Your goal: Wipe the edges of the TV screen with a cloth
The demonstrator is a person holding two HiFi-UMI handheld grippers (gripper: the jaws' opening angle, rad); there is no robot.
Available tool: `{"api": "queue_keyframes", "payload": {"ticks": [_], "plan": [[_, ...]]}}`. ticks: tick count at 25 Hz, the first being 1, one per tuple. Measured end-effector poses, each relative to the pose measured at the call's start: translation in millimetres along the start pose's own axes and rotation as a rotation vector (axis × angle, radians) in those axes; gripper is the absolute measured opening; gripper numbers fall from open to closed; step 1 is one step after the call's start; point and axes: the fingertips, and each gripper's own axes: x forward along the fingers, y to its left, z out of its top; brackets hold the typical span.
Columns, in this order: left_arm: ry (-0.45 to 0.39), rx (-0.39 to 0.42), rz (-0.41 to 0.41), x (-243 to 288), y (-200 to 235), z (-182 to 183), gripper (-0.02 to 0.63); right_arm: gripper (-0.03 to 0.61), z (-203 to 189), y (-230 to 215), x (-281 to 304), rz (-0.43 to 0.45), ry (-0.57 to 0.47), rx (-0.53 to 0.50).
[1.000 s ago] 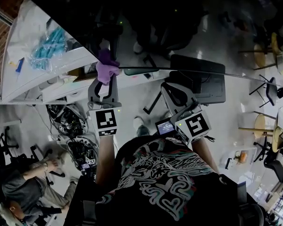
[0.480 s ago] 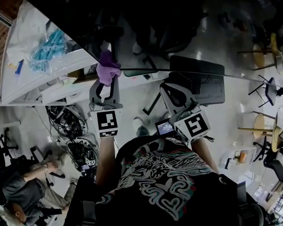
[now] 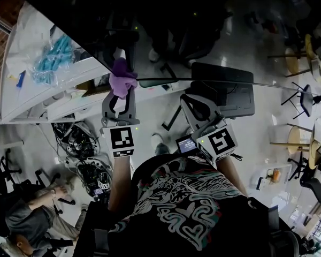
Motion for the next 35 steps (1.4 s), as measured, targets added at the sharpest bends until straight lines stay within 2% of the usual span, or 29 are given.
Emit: {"api": "queue_keyframes", "payload": {"ticks": [2,5,6,11,20,26,29,32,35], "plan": [[-0.001,0.000,-0.002,1,0,0,0.086,0.034,-2,0,1,0.001,0.014,-0.001],[-0.003,0.001,-0.009,0,-1,1,0.086,0.034,-17,0,-2,0.009,0.117,-0.017],[-0.003,0.002,-0.012,0,-2,2,0.086,0.034,-18,1,-2,0.011,0.122,-0.016],[-0.003,0.005,-0.021,1,-3,3,0.086,0.034,-6,1,0,0.005,0.036,0.002],[-0.005,0.011,-0.042,4,-10,6,0.086,0.034,-4,-5,-3,-0.018,0.006,0.015],[-0.007,0.017,-0.054,4,-10,5,0.086,0.034,-20,-3,-6,-0.017,0.115,0.007],[-0.011,0.019,-0.059,4,-14,7,0.086,0.034,-18,-4,-9,-0.019,0.090,0.010],[-0.011,0.019,-0.063,5,-18,10,0.086,0.034,-18,-7,-12,-0.023,0.108,0.017],[-0.010,0.019,-0.070,6,-17,10,0.086,0.034,-15,-10,-8,-0.041,0.063,0.022]]}}
